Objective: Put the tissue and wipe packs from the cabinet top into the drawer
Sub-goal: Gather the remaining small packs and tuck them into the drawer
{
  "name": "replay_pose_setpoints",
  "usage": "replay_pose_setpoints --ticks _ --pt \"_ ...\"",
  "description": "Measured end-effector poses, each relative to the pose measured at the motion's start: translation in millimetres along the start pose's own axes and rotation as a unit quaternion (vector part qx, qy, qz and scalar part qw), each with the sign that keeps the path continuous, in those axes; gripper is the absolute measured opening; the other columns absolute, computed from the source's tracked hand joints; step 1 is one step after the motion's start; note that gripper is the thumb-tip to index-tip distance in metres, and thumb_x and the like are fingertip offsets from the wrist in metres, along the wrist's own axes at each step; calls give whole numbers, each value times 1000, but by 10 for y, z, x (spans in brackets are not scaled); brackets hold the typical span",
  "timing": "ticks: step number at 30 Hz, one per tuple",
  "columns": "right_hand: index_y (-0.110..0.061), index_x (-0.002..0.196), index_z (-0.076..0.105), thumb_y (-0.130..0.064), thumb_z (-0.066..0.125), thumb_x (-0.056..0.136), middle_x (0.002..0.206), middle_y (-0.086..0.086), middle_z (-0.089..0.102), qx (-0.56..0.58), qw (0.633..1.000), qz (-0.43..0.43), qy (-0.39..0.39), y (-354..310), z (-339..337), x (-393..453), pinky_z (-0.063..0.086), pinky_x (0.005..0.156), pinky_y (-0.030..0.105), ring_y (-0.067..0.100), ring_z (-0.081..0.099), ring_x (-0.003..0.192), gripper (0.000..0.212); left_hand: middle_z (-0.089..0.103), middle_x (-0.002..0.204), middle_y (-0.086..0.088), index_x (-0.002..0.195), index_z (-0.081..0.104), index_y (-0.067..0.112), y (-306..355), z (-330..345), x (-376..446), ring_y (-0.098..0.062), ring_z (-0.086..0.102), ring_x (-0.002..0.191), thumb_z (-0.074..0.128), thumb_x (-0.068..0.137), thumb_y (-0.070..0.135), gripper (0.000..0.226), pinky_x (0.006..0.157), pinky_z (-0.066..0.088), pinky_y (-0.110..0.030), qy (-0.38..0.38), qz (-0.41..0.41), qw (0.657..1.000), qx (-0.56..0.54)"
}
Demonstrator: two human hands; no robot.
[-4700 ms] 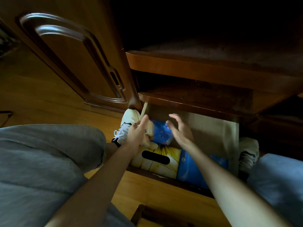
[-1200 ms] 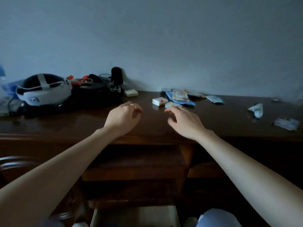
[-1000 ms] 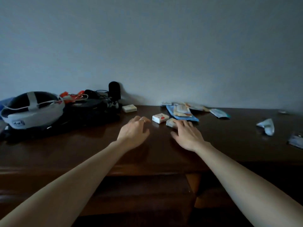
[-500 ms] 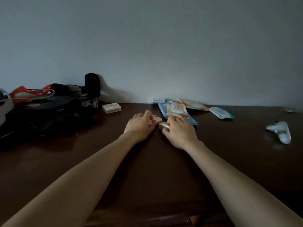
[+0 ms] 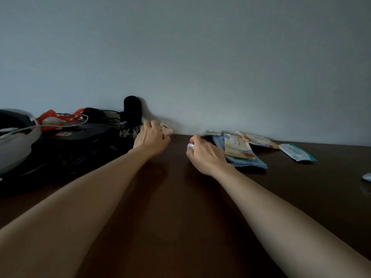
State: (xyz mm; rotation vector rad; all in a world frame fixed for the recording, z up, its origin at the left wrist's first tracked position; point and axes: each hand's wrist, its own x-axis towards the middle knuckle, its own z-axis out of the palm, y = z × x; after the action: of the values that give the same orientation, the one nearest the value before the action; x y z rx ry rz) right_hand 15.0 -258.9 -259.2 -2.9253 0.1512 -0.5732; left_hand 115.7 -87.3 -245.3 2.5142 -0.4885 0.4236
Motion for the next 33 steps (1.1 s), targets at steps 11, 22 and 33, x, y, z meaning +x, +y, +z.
replay_pose_setpoints --ticks 11,22,33 --pt "-23 138 48 -43 56 94 138 12 51 -133 981 143 -2 610 255 1064 42 100 47 34 44 128 49 55 126 -19 132 44 11 -255 587 273 -37 54 116 54 88 57 64 97 45 -47 14 46 991 123" --pt "-12 140 38 -52 47 99 134 17 49 -160 983 88 -20 592 447 1036 43 82 44 41 60 113 58 53 125 -13 133 44 17 -204 543 223 -34 50 118 49 82 69 73 95 42 -50 7 63 987 147" --pt "-27 135 52 -62 61 86 140 3 36 44 991 18 -128 253 33 122 45 98 43 27 48 128 60 56 128 -8 133 50 15 -43 207 -280 -28 53 119 61 79 65 75 92 47 -43 -70 43 995 52"
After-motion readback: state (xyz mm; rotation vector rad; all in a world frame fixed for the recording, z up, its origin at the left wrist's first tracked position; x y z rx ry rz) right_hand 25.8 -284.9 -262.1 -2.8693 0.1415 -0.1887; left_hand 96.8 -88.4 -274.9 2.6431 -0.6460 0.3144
